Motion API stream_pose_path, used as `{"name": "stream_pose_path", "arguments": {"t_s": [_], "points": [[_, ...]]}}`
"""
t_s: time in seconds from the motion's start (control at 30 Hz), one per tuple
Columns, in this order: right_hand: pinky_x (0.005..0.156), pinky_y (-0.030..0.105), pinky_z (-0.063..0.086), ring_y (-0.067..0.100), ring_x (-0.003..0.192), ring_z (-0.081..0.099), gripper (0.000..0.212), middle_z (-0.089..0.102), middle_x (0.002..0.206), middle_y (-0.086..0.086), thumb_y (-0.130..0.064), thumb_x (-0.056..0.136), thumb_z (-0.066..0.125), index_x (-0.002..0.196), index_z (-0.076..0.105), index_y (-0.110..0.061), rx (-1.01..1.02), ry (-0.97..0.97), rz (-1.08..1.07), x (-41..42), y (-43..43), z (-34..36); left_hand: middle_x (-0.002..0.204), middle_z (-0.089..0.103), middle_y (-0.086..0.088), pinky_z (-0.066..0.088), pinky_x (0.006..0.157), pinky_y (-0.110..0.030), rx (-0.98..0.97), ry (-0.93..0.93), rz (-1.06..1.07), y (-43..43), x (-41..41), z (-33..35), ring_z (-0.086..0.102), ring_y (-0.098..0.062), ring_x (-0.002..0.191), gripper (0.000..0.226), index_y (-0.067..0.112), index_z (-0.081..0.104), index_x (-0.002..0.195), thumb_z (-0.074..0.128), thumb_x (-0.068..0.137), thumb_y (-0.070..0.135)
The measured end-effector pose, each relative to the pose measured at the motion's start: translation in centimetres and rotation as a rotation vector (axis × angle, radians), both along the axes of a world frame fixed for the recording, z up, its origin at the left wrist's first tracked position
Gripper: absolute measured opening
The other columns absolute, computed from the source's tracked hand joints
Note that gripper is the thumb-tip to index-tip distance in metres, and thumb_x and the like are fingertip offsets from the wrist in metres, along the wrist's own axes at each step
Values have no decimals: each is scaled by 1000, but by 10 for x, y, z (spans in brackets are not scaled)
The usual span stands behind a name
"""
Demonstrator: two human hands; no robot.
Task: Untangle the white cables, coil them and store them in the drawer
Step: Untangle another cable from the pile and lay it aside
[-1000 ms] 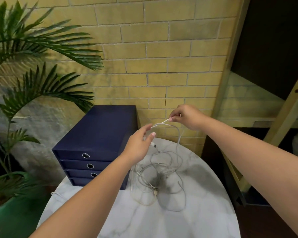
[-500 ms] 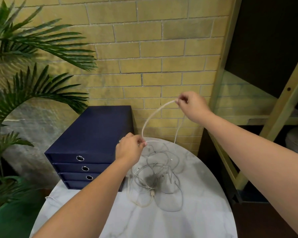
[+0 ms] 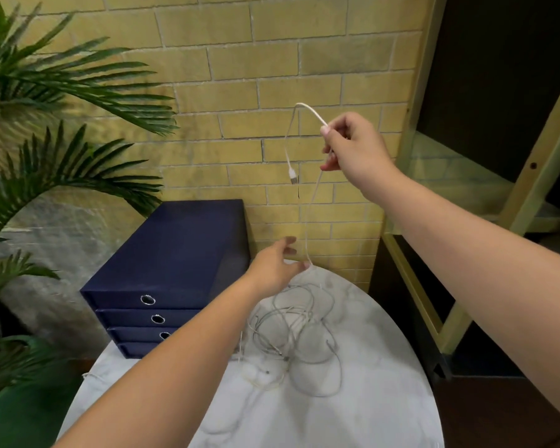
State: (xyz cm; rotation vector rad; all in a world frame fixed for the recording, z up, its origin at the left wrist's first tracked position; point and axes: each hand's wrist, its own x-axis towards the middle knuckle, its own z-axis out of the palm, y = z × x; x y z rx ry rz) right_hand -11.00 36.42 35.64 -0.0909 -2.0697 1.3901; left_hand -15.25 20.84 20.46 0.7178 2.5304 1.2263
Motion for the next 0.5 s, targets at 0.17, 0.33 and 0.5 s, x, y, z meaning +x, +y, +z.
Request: {"name": "stream_pose_path", "arguments": {"t_s": [0.17, 0.33, 0.5], "points": [[62, 32, 58, 11, 51, 50, 12, 52, 72, 6, -10, 97, 49, 85, 48, -13, -242, 108, 141, 8, -12, 21, 112, 63, -8, 45, 64, -22, 35, -195, -51, 16, 10, -8, 63, -19, 83, 28, 13, 53, 121, 58, 95, 25], [62, 32, 59, 17, 57, 54, 23, 53, 76, 8, -5, 95, 47, 112, 37, -16, -159, 77, 3, 22, 8, 10, 102, 65, -7, 41, 50, -12, 197, -251, 108, 3, 14, -3, 58, -9, 72, 19, 9, 57, 101, 38, 101, 8], [62, 30, 59, 15, 60, 53, 13, 51, 77, 9, -2, 96, 46, 88, 51, -11, -347, -87, 38, 24, 13, -20, 131, 53, 5, 46, 72, -25, 86, -328, -83, -3, 17, 1, 59, -18, 103, 52, 31, 42, 135, 57, 91, 9]]}}
